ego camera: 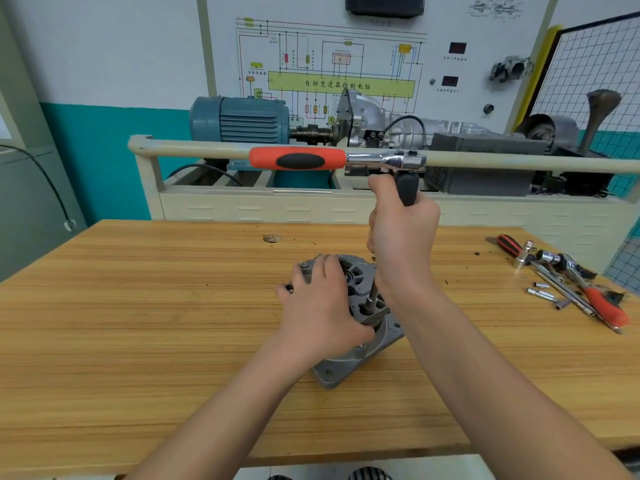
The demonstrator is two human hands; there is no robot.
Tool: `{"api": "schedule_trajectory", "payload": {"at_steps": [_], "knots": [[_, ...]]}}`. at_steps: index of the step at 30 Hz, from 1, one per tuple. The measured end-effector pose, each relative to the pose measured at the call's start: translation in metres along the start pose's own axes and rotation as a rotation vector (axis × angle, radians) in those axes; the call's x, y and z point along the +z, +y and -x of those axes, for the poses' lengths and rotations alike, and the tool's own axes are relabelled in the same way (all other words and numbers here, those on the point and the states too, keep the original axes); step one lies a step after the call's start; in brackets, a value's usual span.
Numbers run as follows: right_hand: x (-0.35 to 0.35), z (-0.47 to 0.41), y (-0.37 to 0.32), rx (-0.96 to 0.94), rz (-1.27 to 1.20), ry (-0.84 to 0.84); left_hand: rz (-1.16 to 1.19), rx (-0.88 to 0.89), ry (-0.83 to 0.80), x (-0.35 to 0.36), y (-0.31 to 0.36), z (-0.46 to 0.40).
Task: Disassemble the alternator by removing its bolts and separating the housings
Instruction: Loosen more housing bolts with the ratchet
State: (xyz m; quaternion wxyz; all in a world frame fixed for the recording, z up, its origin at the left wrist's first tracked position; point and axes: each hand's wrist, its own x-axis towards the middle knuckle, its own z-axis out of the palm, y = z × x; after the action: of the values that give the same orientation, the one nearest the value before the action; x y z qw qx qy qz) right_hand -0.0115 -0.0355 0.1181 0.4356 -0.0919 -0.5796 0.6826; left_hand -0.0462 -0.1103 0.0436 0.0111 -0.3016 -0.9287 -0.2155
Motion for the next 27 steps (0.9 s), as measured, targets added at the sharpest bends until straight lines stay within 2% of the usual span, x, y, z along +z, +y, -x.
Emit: {"api": "schedule_trajectory", "payload": {"at_steps": [7, 11, 14, 25, 27], "knots": [[-0.002, 0.000, 0.002, -0.043, 0.082, -0.093, -0.020, -0.043, 0.034, 0.006, 0.006, -0.001], [-0.006, 0.001, 0.007, -0.161, 0.237, -0.215, -0.013, -0.053, 0.040, 0.007, 0.007, -0.001], [-0.013, 0.002, 0.008, -0.214, 0.198, -0.336, -0.016, -0.059, 0.040, 0.007, 0.007, 0.000], [-0.017, -0.014, 0.009, -0.051, 0.045, -0.636, -0.023, -0.045, 0.027, 0.004, 0.007, 0.001], [-0.016, -0.016, 0.010, -0.038, 0.028, -0.650, -0.022, -0.052, 0.025, 0.004, 0.007, 0.001]]}}
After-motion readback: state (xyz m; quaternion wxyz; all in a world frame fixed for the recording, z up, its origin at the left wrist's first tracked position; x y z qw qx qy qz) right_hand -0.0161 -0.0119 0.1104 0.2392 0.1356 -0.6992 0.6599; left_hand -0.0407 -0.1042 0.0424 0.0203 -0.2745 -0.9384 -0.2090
